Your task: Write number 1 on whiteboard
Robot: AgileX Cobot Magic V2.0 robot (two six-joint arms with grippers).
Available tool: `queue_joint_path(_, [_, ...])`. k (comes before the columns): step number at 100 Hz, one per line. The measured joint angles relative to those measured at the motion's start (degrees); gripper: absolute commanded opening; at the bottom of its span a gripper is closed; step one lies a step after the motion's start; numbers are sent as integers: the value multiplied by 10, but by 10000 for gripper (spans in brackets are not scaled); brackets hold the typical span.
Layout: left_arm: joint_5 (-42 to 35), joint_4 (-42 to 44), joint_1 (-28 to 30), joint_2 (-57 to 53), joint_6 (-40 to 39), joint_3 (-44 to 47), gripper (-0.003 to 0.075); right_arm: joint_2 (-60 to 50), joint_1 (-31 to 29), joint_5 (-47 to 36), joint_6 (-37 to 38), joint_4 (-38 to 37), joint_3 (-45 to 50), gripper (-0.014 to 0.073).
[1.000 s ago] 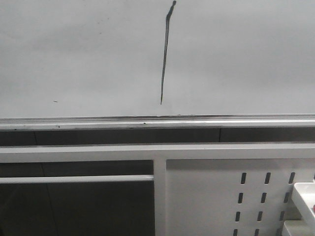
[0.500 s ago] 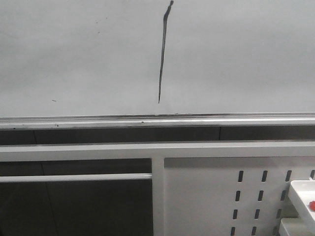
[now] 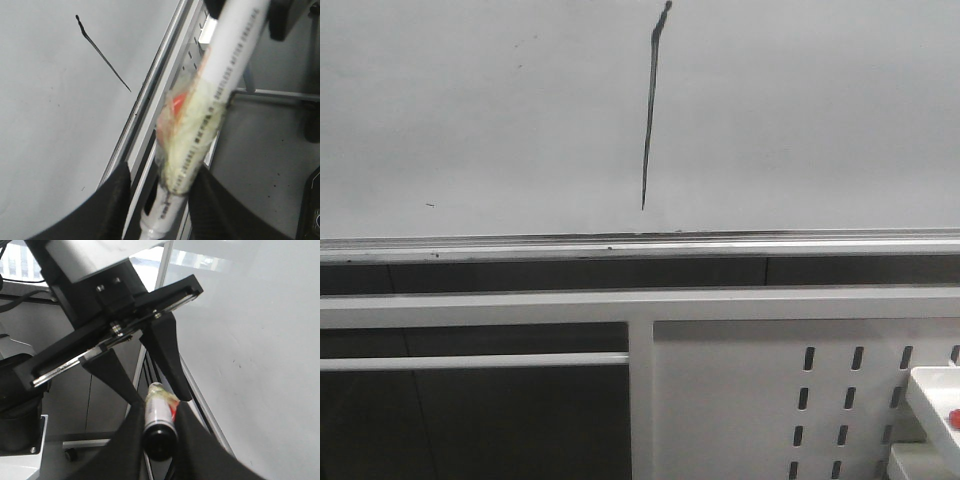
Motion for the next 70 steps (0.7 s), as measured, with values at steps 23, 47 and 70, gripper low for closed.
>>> queue_joint_path(23, [0,-14,0,0,1,0,238,0,0,-1,0,0,1,-51])
queue_joint_path(47, [3,-31,0,0,1,0,238,18,0,-1,0,-1,12,-51])
queue_joint_path(70, [5,-35,0,0,1,0,212,22,0,-1,0,-7,12,-51])
